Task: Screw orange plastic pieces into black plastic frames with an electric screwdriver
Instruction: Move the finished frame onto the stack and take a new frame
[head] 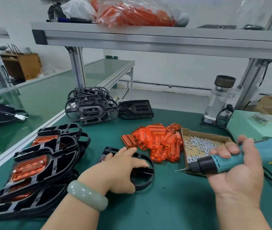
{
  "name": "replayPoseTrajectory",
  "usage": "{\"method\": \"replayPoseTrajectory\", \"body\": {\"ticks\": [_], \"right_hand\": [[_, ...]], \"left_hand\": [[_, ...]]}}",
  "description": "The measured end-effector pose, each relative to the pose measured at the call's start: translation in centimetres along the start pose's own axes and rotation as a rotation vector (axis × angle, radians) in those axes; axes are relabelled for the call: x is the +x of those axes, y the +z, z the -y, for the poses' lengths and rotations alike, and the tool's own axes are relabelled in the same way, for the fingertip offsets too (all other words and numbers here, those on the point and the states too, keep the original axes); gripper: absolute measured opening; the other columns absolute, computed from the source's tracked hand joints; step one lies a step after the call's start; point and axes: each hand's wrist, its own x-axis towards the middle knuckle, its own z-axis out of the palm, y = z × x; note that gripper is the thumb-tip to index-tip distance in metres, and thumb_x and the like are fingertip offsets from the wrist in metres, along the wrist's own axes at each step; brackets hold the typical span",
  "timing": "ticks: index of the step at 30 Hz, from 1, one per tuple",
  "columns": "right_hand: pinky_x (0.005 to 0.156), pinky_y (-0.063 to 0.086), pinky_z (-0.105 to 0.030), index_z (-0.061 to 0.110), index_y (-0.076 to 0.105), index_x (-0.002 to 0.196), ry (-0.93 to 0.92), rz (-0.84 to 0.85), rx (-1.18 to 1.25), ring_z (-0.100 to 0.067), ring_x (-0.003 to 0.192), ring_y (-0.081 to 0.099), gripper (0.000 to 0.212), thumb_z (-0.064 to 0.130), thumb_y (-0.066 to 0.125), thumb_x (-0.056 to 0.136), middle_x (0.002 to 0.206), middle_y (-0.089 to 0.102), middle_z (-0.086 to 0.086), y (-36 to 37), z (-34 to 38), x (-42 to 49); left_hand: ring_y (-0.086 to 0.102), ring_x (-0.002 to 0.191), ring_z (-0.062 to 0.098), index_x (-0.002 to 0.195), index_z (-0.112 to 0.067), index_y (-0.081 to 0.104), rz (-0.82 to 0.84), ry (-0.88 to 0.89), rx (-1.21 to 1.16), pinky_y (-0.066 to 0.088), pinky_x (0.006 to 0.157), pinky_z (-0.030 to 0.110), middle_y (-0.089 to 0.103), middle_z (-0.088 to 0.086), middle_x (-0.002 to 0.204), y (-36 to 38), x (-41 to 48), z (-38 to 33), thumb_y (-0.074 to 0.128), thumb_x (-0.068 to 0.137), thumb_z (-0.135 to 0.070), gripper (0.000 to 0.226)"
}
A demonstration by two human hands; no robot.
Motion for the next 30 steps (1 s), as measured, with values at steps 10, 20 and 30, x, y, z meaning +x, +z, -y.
{"method": "replayPoseTrajectory", "body": {"ticks": [10, 20, 30], "right_hand": [[0.057, 0.043, -0.014, 0.026, 0.052, 0.089, 0.041, 0.008, -0.03, -0.002, 0.047, 0.042, 0.01, 0.031, 0.05, 0.097, 0.059, 0.043, 0.013, -0.1, -0.6, -0.2], [0.056, 0.044, -0.014, 0.026, 0.053, 0.088, 0.071, 0.016, -0.029, -0.002, 0.046, 0.042, 0.007, 0.032, 0.055, 0.087, 0.06, 0.043, 0.013, 0.3, -0.6, -0.5], [0.052, 0.044, -0.013, 0.025, 0.054, 0.087, 0.114, -0.058, -0.039, -0.003, 0.042, 0.04, 0.01, 0.032, 0.055, 0.081, 0.057, 0.042, 0.012, 0.4, -0.9, -0.2]], "left_hand": [[0.002, 0.144, 0.035, 0.147, -0.029, 0.019, -0.048, -0.299, 0.033, 0.024, 0.109, 0.058, 0.001, 0.001, 0.159, 0.3, 0.6, -0.5, 0.048, 0.09, -0.051, 0.068], [0.026, 0.137, 0.03, 0.135, -0.022, 0.037, -0.434, -0.287, -0.052, 0.032, 0.107, 0.045, 0.041, 0.0, 0.139, 0.0, 2.8, -0.9, 0.05, 0.088, -0.05, 0.055], [0.05, 0.12, 0.028, 0.133, -0.007, 0.047, -0.513, -0.242, -0.168, 0.043, 0.095, 0.035, 0.05, 0.01, 0.136, -4.1, 13.0, -0.2, 0.038, 0.097, -0.016, 0.038]]}}
